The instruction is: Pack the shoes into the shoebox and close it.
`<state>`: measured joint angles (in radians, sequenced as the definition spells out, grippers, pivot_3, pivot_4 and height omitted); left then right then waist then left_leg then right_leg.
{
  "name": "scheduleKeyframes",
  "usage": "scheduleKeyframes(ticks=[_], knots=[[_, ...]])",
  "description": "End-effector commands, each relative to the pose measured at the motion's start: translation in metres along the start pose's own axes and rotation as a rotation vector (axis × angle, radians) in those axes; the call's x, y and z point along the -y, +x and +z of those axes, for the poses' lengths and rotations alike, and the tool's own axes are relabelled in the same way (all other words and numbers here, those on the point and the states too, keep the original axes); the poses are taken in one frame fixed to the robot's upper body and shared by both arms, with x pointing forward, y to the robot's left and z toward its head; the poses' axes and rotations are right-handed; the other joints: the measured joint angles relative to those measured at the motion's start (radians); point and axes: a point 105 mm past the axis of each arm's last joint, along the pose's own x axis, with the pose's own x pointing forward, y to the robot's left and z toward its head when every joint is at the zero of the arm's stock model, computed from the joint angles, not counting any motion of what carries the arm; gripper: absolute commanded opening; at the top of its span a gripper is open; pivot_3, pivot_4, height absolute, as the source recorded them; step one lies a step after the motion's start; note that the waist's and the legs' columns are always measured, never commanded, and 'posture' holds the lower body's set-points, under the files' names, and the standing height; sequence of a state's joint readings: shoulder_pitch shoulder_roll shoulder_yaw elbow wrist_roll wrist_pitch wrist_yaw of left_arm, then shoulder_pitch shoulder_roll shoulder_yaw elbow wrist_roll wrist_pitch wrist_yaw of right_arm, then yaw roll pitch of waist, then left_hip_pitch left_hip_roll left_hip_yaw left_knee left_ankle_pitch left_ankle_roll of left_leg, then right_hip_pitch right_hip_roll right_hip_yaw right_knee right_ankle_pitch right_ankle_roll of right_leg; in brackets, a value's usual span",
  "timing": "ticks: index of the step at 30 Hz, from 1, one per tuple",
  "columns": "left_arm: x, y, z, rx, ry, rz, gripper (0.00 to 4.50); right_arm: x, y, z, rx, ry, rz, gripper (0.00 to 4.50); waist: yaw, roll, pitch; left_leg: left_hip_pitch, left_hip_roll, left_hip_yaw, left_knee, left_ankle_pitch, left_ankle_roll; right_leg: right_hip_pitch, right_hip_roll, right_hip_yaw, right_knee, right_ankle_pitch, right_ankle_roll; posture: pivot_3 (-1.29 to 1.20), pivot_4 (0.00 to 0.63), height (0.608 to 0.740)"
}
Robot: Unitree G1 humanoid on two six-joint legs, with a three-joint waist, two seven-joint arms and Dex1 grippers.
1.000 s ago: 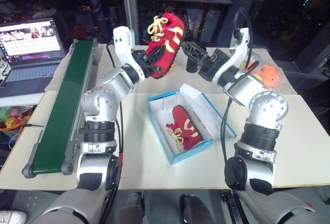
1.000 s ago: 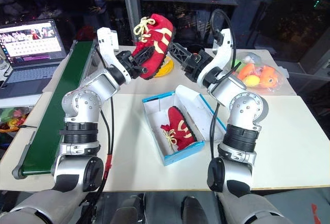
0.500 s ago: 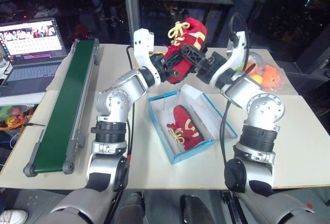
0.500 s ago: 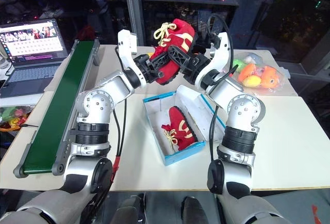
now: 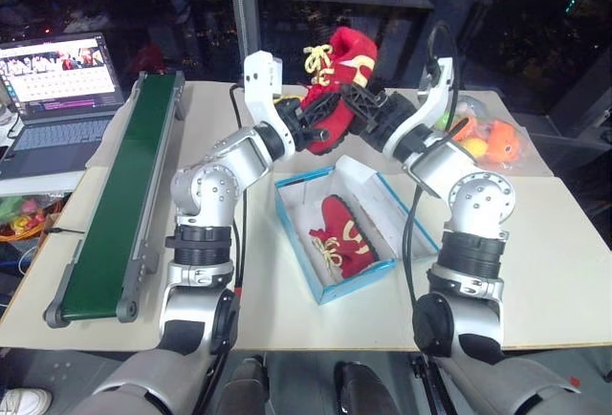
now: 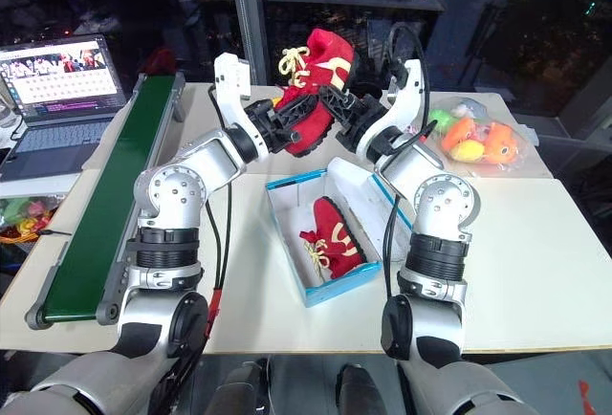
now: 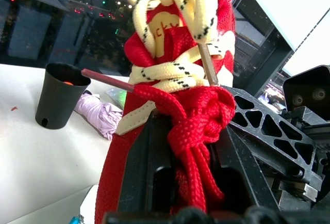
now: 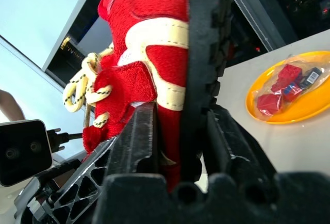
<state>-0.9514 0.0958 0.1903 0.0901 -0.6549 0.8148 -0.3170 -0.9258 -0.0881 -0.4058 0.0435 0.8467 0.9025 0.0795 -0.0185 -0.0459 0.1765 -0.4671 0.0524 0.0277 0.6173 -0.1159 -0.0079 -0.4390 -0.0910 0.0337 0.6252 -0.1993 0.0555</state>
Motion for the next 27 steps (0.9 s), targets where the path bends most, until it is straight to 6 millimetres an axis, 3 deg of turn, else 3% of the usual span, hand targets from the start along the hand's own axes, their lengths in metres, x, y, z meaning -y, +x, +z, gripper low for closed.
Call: scheduleKeyframes(ticks=[1,7,9,12,17,22,27], knots=[[0.006,-0.004,0.016,0.061,0.020,-0.020,2.23,-0.006,-0.001,0.031,0.112,-0.063,-0.006,0.52,0.000,0.000,0.000,0.000,0.000,0.000,0.000,0.000,0.000,0.000,0.000,0.000,0.000,0.000,0.000,0.00,0.150,0.736],[-0.063,-0.035,0.038,0.070,0.178,0.271,4.46,-0.004,-0.005,0.035,0.026,-0.219,-0.059,0.52,-0.006,0.000,0.000,0.001,0.000,0.000,0.000,0.000,0.000,0.000,0.000,0.000,0.000,0.000,0.000,0.00,0.150,0.736],[-0.081,-0.048,0.043,0.067,0.191,0.328,4.46,-0.008,-0.009,0.024,-0.064,-0.233,-0.038,0.52,-0.008,0.000,0.000,0.000,0.000,0.000,-0.001,0.000,0.000,0.000,0.000,0.000,0.000,0.000,0.000,0.00,0.150,0.736],[-0.095,-0.061,0.042,0.050,0.216,0.382,4.46,-0.006,-0.023,-0.008,-0.256,-0.222,-0.012,0.52,-0.008,0.000,0.000,0.000,0.000,0.000,-0.001,0.000,0.000,-0.001,0.000,0.000,-0.001,0.000,0.000,0.00,0.150,0.736],[-0.096,-0.066,0.023,-0.015,0.228,0.380,4.46,-0.002,-0.052,-0.059,-0.504,-0.174,0.036,0.52,0.004,0.000,0.000,0.000,0.000,0.000,-0.001,0.000,0.000,0.000,0.000,0.000,0.000,0.000,0.000,0.00,0.150,0.736],[-0.085,-0.076,0.002,-0.127,0.292,0.295,4.46,-0.003,-0.070,-0.083,-0.616,-0.154,0.070,0.52,0.004,0.000,0.000,-0.001,0.000,0.000,0.000,0.000,0.000,0.000,-0.001,0.000,0.000,0.000,0.000,0.00,0.150,0.736],[-0.071,-0.092,-0.007,-0.239,0.356,0.179,4.46,0.005,-0.076,-0.086,-0.650,-0.166,0.044,0.52,-0.002,0.000,0.000,0.000,0.000,0.000,0.000,0.000,0.000,0.000,0.000,0.000,0.000,0.000,-0.001,0.00,0.150,0.736]])
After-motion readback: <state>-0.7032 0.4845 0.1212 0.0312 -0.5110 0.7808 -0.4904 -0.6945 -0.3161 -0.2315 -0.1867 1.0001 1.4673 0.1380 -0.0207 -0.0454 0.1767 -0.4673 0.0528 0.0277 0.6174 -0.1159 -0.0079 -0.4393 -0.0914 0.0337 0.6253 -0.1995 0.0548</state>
